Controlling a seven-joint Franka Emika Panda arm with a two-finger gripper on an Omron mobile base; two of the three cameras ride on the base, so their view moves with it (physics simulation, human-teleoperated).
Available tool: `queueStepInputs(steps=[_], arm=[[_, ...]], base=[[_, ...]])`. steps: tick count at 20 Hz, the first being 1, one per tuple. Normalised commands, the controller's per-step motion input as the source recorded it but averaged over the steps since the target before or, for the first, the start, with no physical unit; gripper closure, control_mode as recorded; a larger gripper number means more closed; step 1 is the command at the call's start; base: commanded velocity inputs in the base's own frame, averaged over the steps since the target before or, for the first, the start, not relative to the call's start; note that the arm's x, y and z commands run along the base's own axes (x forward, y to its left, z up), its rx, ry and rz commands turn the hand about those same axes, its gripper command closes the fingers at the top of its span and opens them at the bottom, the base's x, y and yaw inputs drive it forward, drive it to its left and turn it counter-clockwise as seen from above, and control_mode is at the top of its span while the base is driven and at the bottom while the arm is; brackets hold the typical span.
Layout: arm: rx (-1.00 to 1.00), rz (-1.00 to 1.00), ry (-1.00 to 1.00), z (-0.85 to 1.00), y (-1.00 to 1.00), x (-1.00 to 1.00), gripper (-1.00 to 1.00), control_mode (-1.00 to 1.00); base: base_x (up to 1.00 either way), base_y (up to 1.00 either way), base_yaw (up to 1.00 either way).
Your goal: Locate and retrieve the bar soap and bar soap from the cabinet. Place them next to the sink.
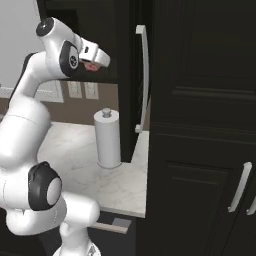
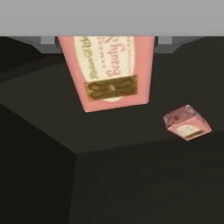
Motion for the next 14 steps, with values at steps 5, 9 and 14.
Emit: queueStepInputs(steps=[5,9,14], arm=[[0.0,-0.02,0.0,0.0,0.35,-0.64,1.0,-1.0],[0.0,0.0,0.0,0.0,0.23,-0.77,1.0,-1.0],[0.0,0.0,0.0,-0.03,0.34,-0.6,1.0,-1.0]], base=[[0.0,0.0,0.0],[0.0,0.0,0.0],[0.0,0.0,0.0]])
